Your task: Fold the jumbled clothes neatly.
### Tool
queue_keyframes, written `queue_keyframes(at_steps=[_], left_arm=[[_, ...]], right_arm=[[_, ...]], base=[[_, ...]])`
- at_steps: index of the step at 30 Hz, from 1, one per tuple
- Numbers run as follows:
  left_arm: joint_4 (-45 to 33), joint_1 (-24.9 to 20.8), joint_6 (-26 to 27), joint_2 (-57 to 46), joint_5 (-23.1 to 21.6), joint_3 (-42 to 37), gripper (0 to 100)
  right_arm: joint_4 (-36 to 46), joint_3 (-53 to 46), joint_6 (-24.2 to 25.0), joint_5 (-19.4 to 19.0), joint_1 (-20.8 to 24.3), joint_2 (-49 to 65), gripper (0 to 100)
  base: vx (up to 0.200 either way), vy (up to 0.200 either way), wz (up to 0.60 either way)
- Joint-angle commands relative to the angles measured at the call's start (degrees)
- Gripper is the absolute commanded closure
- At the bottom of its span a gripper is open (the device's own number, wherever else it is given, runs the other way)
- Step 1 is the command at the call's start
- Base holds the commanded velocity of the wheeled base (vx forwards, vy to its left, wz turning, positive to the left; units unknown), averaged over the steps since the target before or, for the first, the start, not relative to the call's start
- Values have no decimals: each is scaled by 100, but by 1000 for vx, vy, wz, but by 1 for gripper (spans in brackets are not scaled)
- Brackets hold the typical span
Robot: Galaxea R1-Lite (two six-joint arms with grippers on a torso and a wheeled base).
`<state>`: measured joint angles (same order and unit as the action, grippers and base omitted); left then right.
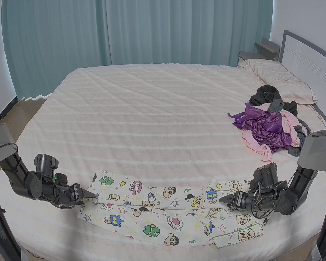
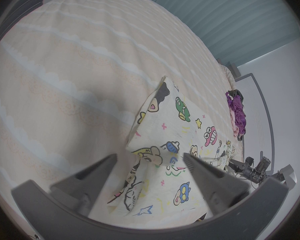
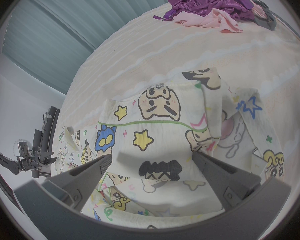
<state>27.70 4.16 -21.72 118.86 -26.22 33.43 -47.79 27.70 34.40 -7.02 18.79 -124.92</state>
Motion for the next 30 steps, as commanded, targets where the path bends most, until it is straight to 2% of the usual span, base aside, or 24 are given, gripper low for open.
queue_keyframes(at_steps=[1,14,15,30], left_arm=[[25,-3,-7,-21,3,6,0],[34,-55,-42,67,12,261,0],[34,-55,-42,67,12,261,100],[16,76,-78,-3,152,331,100]], right_arm=[[-3,-1,-4,-1,2,-15,0],[-3,-1,-4,-1,2,-15,0],[-3,-1,-4,-1,2,-15,0],[-3,8,-12,8,2,-15,0]], base=[[0,0,0],[0,0,0],[0,0,0],[0,0,0]])
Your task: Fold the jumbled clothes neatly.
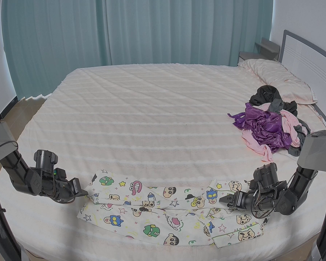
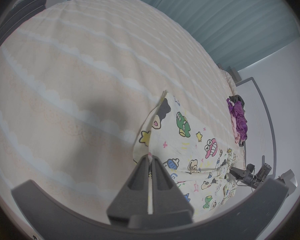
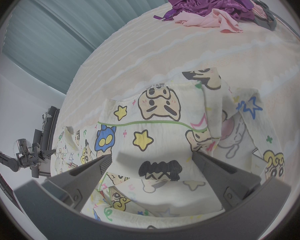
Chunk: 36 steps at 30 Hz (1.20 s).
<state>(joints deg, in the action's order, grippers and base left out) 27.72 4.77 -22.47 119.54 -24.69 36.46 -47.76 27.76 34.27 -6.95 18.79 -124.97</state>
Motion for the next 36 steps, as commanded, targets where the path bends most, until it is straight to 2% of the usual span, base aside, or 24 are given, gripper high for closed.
queue_keyframes(at_steps=[1,10,20,27,36], left_arm=[[14,7,-3,-133,-1,36,100],[14,-46,-12,-590,-1,449,100],[-4,-459,-328,-634,16,1364,100],[14,-784,-381,-300,684,2119,100],[234,-793,-566,-273,702,2155,100]], right_arm=[[-5,2,1,1,2,-10,0],[-5,10,1,1,2,-10,0],[-5,160,1,-8,11,-37,0],[-5,309,10,-8,11,-151,0],[-5,318,27,-8,11,-151,0]], base=[[0,0,0],[0,0,0],[0,0,0],[0,0,0],[0,0,0]])
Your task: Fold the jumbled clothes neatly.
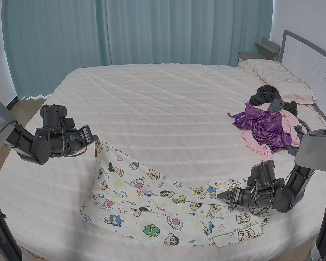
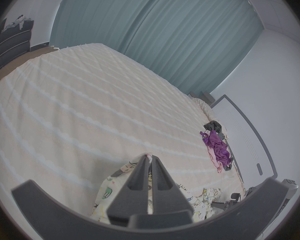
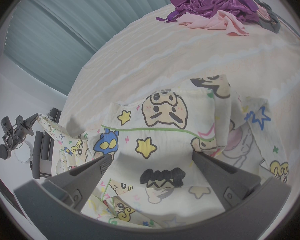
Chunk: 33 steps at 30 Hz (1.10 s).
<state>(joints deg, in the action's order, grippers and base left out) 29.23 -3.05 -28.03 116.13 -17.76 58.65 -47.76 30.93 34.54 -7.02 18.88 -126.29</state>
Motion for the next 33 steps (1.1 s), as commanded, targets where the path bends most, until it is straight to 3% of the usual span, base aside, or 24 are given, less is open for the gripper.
queue_keyframes(at_steps=[1,11,16,27,33], left_arm=[[144,-12,-10,94,10,-170,100],[663,173,157,42,-26,-1303,100],[698,410,526,-134,-87,-1936,100],[680,621,702,-178,-96,-2516,100],[698,762,1203,-99,-87,-2736,100]], right_arm=[[-5,1,1,-1,1,-18,0],[-5,-52,18,-1,-7,0,0],[-5,-52,18,-1,-7,8,0],[-5,-104,18,-1,-25,35,0],[-14,-184,27,-1,-43,61,0]], base=[[0,0,0],[0,0,0],[0,0,0],[0,0,0],[0,0,0]])
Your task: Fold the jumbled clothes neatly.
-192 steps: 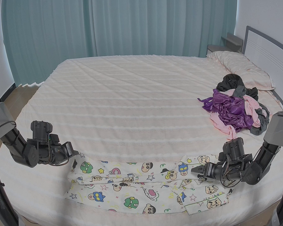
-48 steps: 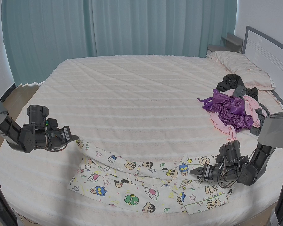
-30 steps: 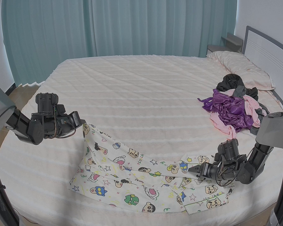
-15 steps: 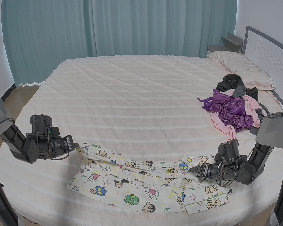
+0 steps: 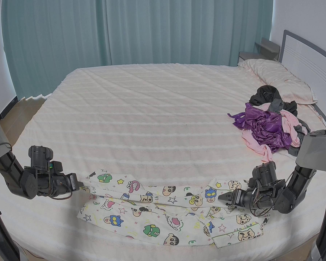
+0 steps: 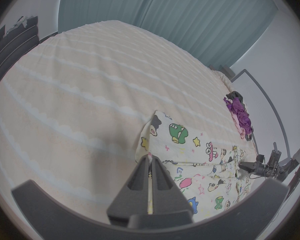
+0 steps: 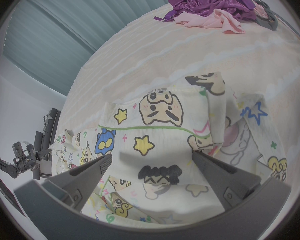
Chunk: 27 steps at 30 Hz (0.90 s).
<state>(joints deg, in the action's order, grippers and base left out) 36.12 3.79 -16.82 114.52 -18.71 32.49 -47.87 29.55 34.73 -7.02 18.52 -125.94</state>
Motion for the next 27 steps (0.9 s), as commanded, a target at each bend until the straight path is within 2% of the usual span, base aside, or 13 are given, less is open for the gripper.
queue_keyframes(at_steps=[1,10,23,27], left_arm=[[9,60,100,97,-1,-137,100],[27,-28,91,501,17,109,100],[18,-19,56,536,17,144,100],[18,-19,56,528,17,117,100]], right_arm=[[-3,-81,7,-10,-6,52,0],[-557,-740,306,-45,-279,685,0],[-583,-810,438,-27,-419,386,0],[-847,-819,420,8,-437,105,0]], base=[[0,0,0],[0,0,0],[0,0,0],[0,0,0]])
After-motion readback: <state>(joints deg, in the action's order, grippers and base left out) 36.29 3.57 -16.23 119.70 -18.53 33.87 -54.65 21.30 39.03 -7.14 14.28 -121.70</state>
